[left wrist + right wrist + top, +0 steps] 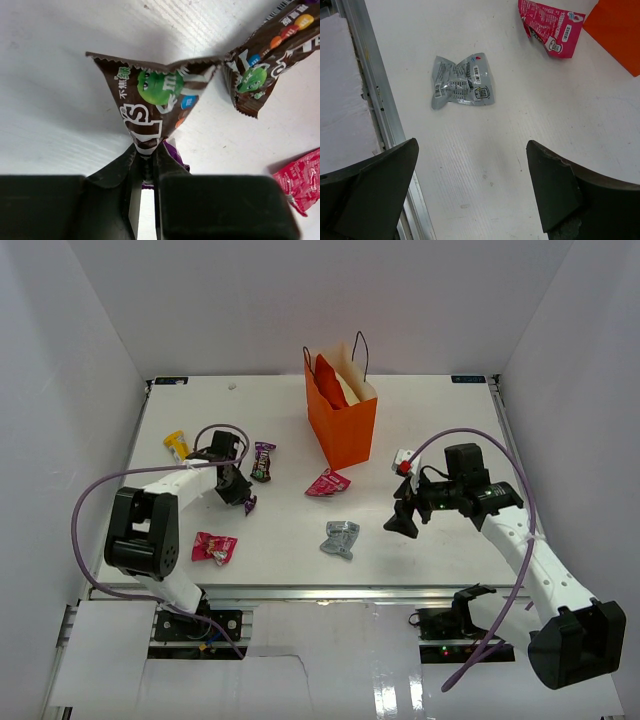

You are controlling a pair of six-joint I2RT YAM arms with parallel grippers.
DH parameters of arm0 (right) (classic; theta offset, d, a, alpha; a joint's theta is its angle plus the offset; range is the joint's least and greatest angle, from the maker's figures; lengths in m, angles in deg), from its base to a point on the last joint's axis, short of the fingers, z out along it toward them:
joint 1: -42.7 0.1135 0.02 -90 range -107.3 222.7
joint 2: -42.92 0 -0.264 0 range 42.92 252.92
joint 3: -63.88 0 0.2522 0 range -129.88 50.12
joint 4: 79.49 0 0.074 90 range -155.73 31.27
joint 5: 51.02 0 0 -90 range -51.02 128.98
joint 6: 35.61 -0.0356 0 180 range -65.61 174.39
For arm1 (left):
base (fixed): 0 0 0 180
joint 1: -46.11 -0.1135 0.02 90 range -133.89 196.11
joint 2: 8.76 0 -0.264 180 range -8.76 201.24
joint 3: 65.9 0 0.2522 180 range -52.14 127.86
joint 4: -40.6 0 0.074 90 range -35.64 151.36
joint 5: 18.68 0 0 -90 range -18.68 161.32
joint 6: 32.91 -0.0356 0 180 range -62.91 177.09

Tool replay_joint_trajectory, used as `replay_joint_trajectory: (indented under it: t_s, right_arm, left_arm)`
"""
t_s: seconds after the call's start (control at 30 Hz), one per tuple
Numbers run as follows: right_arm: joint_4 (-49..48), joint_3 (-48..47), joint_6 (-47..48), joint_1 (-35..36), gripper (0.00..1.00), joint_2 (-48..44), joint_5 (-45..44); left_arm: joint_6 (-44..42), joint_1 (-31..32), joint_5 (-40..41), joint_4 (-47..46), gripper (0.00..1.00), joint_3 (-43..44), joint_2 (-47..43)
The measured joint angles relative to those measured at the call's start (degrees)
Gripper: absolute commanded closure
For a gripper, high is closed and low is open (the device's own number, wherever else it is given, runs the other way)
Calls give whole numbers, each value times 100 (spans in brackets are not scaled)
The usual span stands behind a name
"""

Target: Place the snacks into the paper bag

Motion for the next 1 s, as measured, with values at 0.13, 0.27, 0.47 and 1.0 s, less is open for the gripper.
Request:
replay_joint_trajectory:
  t_s: [0.13,0.27,0.47,1.0]
  right_arm:
    - [177,-2,175,0,6,-87,22]
    - [278,-44,278,0,6,-208,68]
    - [295,-210,345,-4,6,-203,146]
    - [249,-387,254,-144,7,-50,203]
  left_arm:
    - [-236,79,136,72,85,-181,-503]
    - [-494,463,-31,20,85,-278,-1923]
    - [-433,1141,-603,-356,86,337,-3663]
    - [-409,2487,-404,-490,85,5556,306]
